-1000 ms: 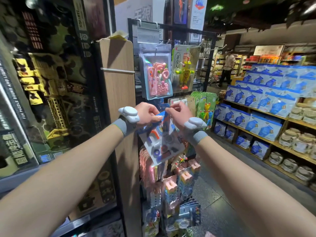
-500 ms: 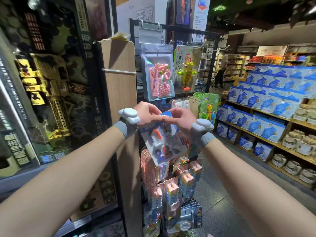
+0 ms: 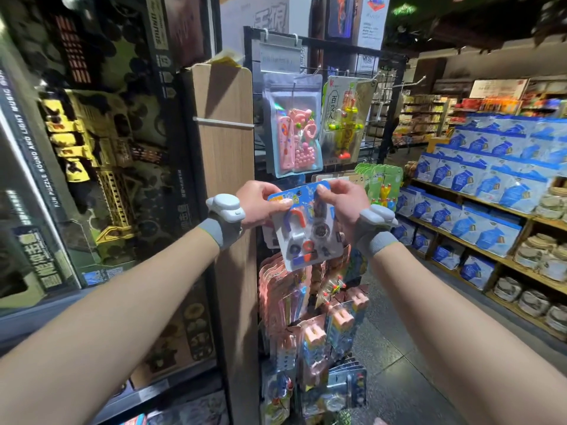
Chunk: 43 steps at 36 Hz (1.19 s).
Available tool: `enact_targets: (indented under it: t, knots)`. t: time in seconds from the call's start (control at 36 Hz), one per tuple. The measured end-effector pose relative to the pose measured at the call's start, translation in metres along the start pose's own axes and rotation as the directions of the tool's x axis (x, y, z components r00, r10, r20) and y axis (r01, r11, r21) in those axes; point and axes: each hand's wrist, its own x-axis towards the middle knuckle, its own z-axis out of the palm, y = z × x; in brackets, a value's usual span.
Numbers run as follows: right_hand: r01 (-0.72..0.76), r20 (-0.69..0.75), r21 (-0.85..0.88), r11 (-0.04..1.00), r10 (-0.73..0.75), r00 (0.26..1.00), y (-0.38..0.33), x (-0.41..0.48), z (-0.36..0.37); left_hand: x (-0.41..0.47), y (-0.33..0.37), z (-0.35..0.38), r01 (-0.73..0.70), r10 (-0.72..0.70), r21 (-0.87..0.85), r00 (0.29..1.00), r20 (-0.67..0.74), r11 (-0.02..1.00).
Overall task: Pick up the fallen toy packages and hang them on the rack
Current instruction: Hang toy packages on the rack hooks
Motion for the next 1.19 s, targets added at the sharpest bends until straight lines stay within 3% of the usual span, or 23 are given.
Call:
enact_targets:
  t: [0.19,0.33,0.44,0.56,0.67,0.81,1.06,1.19]
  knots:
    - [-0.022,-0.013,0.018,1.0,0.023,1.0,0.002,0.003,0.003,0.001,0.006,0.005,-0.062,0.061,0.053,0.998,0.018,0.997]
    - [-0.015,-0.023,-0.043,0.999,0.014,1.0,0.003,0.005,0.008,0.003,0.001,0.002,-0.021,0.021,0.062,1.0,0.005,0.998]
    - [-0.003,-0.029,-0.09,0.996,0.0,1.0,0.007,0.008,0.011,0.006,-0.002,0.001,-0.031,0.036,0.204,0.999,-0.023,0.978]
    - [0.014,-0.062,-0.152,0.988,-0.024,0.998,0.012,0.013,0.012,0.008,-0.001,0.0,-0.054,0.115,0.486,0.989,-0.097,0.872]
    - [0.029,-0.092,-0.191,0.981,-0.047,0.995,0.017,0.018,0.01,0.01,-0.003,-0.001,-0.038,0.161,0.603,0.975,-0.152,0.797]
    - [0.056,-0.094,-0.269,0.961,-0.084,0.992,0.018,0.023,0.008,0.013,-0.001,-0.003,-0.025,0.201,0.774,0.971,-0.132,0.632]
    - [0.038,-0.073,-0.356,0.934,-0.068,0.995,0.016,0.035,0.013,0.018,0.002,-0.008,-0.001,0.19,0.832,0.974,-0.126,0.555]
    - [0.017,-0.085,-0.301,0.953,-0.045,0.995,0.015,0.035,0.022,0.016,0.005,-0.006,0.031,0.165,0.81,0.974,-0.157,0.585]
